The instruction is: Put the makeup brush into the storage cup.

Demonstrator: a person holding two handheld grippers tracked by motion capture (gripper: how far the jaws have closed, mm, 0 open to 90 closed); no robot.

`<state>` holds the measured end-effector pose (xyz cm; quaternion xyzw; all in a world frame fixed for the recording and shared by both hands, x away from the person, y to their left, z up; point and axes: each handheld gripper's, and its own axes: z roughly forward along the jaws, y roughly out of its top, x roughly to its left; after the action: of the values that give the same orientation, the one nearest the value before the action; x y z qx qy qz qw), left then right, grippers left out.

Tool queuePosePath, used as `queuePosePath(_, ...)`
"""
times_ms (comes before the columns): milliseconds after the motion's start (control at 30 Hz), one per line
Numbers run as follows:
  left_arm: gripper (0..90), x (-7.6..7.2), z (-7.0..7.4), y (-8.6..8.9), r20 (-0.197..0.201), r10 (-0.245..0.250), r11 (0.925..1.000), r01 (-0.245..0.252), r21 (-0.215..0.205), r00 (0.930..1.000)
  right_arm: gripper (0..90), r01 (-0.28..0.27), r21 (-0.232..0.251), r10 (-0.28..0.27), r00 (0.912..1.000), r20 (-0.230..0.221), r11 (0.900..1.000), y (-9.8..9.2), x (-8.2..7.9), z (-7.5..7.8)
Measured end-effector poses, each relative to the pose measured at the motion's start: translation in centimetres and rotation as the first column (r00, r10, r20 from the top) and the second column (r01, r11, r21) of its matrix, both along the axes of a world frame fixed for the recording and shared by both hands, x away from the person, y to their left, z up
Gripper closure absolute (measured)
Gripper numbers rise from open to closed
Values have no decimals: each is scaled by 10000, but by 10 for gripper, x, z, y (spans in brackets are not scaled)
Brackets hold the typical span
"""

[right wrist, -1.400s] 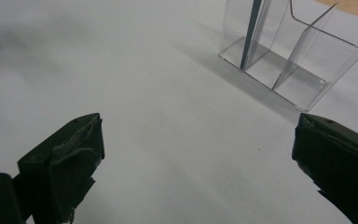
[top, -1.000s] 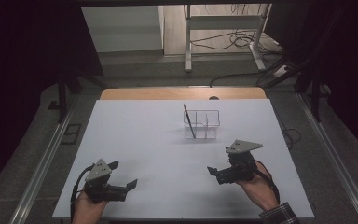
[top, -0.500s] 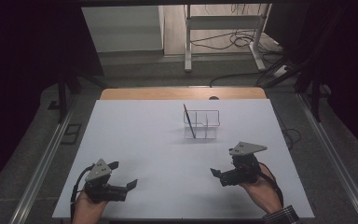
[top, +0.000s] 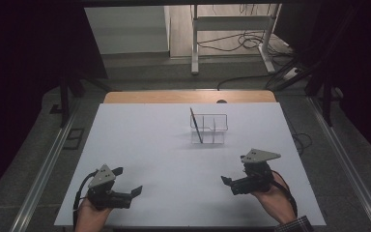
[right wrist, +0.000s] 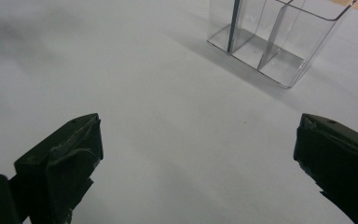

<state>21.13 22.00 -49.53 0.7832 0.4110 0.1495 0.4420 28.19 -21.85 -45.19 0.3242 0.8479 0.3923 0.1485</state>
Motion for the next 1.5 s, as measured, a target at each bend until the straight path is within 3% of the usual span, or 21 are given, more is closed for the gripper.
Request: queuePosePath(1500, 24, 0, 0, 0, 1, 5, 10000, -5, -11, 10000, 14, 281, -120, -278, 9993, 248, 9995, -18, -15, -3)
